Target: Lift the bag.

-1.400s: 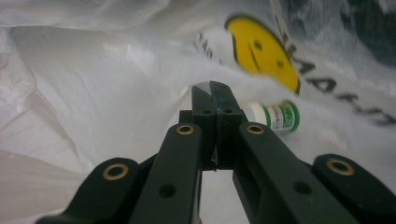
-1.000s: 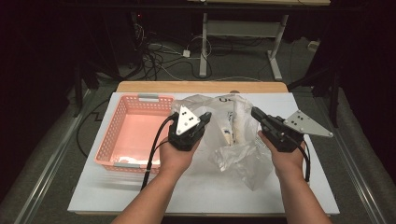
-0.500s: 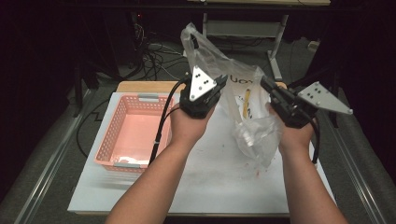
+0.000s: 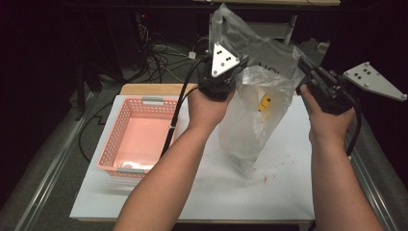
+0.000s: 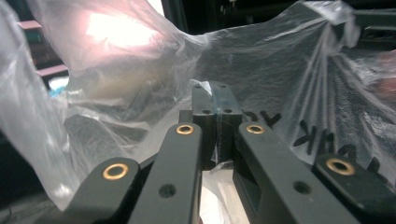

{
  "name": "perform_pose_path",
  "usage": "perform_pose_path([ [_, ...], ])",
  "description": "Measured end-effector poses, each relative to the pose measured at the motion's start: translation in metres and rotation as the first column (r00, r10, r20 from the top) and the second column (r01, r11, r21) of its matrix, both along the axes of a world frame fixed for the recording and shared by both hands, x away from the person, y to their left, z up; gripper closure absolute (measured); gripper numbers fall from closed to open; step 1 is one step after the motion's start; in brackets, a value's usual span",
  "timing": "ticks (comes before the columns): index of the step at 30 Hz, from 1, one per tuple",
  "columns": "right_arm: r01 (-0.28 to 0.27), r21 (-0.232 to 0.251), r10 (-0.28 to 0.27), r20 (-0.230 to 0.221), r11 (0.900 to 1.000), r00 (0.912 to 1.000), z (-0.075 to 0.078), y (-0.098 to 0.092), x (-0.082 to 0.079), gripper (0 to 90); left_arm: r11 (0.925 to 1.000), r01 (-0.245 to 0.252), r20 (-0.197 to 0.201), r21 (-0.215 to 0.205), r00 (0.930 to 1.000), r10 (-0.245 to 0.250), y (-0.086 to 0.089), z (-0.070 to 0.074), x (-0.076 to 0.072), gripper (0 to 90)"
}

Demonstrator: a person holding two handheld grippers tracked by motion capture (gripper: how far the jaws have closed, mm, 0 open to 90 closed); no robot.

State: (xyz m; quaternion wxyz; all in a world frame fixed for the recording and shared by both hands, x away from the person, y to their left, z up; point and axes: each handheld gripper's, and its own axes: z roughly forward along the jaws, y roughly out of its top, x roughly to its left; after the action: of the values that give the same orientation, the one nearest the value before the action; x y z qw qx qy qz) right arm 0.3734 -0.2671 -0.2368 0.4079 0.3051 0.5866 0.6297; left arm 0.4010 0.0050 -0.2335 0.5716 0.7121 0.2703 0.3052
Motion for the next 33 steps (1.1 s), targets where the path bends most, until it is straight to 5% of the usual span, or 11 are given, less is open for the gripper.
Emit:
perform_pose_path([
  [6,-0.001,-0.016,0.0,-0.077,1.0,0.997,-0.037,0.001,0.008,90.0,0.9999,0.009,-0.092,0.005,0.9958,-0.008,0.005,-0.034,0.013,87.4],
  [11,0.003,-0.048,-0.009,-0.112,0.999,0.9937,-0.055,0.0,0.013,90.0,0.9996,0.016,-0.127,-0.023,0.9918,-0.019,0.02,-0.041,0.009,64.3],
  [18,0.021,-0.07,-0.03,-0.133,0.997,0.9906,-0.063,0.0,0.015,90.0,0.9997,-0.019,-0.095,-0.012,0.9953,0.018,0.055,-0.052,-0.028,45.6],
  [25,0.026,-0.091,-0.039,-0.149,0.996,0.988,-0.068,-0.001,0.015,90.0,0.9996,-0.016,-0.108,-0.024,0.994,0.013,0.087,-0.081,-0.073,36.1],
  [31,0.019,-0.1,-0.035,-0.159,0.995,0.9867,-0.071,0.001,0.014,90.0,0.9998,-0.002,-0.214,-0.02,0.9768,-0.002,0.091,-0.127,-0.082,28.7],
  [33,0.015,-0.104,-0.031,-0.156,0.995,0.9872,-0.071,0.001,0.012,90.0,1.0,0.008,-0.271,-0.002,0.9626,-0.008,0.088,-0.145,-0.079,25.8],
])
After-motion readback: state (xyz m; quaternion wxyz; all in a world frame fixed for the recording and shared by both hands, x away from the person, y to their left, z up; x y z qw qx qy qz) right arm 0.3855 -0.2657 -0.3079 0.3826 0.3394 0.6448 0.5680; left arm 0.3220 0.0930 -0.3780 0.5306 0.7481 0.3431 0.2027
